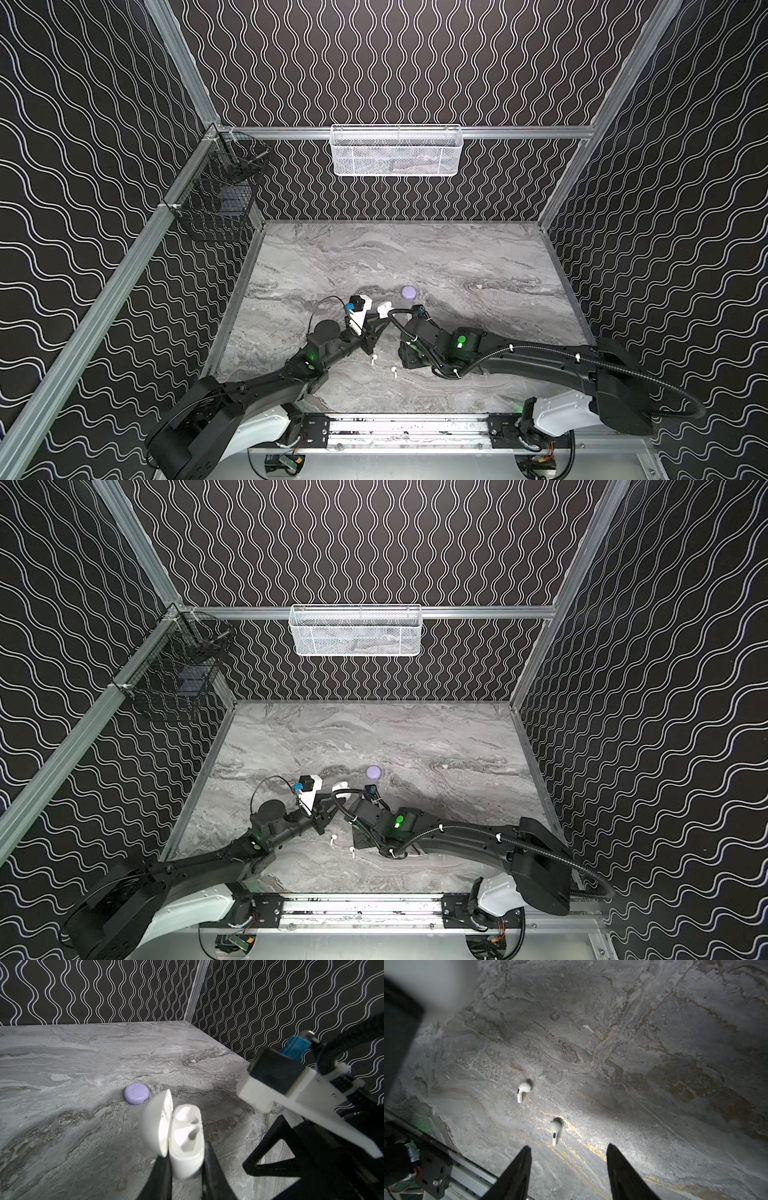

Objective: Insert the wireless bluetooth earbuds into the charging case

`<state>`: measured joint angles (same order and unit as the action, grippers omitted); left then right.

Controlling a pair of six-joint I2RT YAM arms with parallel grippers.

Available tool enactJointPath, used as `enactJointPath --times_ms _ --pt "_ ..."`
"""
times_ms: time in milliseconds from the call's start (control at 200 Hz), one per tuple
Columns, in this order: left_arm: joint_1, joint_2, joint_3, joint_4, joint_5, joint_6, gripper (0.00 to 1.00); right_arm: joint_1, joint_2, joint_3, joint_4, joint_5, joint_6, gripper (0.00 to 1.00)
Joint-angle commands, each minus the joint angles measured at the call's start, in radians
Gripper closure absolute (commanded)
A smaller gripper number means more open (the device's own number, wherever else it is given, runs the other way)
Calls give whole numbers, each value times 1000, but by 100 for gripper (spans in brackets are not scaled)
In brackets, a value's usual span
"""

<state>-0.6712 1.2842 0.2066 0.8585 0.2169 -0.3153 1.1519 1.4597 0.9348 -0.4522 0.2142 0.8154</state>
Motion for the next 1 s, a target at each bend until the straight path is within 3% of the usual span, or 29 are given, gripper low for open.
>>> enactJointPath --times_ms 0,485,996 --pt "17 12 -5 69 1 -44 100 12 37 20 24 -9 22 44" --pt "33 10 -12 8 -69 -79 100 64 250 144 -19 -11 47 57" --pt "39 8 -12 1 -68 -88 100 111 323 141 -76 -8 56 54"
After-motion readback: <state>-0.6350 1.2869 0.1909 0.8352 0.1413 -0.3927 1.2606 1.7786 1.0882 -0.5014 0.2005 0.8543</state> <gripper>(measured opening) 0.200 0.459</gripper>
